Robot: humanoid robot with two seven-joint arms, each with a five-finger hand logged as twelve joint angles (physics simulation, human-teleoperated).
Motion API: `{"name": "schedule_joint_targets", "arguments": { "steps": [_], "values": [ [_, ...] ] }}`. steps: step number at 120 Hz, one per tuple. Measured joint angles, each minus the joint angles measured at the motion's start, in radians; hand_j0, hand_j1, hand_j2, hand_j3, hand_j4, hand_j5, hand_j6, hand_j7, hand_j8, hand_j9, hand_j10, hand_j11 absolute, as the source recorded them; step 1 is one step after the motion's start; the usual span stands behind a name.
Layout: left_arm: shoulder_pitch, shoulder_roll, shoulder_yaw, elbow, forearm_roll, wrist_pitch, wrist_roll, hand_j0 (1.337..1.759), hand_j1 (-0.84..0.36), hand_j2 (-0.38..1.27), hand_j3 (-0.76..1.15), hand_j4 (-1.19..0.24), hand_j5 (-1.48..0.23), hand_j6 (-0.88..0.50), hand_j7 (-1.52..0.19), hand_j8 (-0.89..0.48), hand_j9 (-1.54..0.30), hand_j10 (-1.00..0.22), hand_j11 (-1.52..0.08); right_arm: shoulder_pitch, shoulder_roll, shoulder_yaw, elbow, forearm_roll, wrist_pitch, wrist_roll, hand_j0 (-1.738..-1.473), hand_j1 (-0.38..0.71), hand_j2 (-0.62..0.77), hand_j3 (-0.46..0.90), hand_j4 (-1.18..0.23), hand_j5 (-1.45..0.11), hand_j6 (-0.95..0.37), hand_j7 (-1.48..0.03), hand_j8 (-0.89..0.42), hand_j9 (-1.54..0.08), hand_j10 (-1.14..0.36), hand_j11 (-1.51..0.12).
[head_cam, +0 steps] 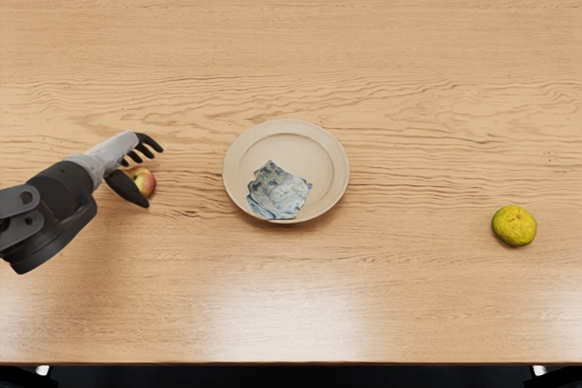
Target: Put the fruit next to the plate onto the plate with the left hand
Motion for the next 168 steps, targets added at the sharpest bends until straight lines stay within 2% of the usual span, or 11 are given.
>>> {"name": "schedule_joint_targets", "arguments": {
  "steps": [134, 168],
  "values": [
    [0.029, -0.005, 0.008, -0.004, 0.015, 0.057, 0.000, 1.658, -0.23, 0.10, 0.00, -0.49, -0.63, -0.49, -0.63, -0.49, -0.63, -0.49, -0.63, 0.008, 0.000, 0.000, 0.000, -0.004, 0.000, 0.000, -1.658, -0.35, 0.00, 0.00, 0.00, 0.00, 0.00, 0.00, 0.00, 0.00, 0.00, 0.00],
    [0.028, -0.001, 0.008, -0.004, 0.016, 0.056, 0.000, 1.657, -0.27, 0.19, 0.00, -0.54, -0.70, -0.53, -0.70, -0.47, -0.70, -0.54, -0.70, 0.010, 0.000, 0.000, 0.000, -0.004, 0.000, 0.000, -1.658, -0.35, 0.00, 0.00, 0.00, 0.00, 0.00, 0.00, 0.00, 0.00, 0.00, 0.00]
  ]
}}
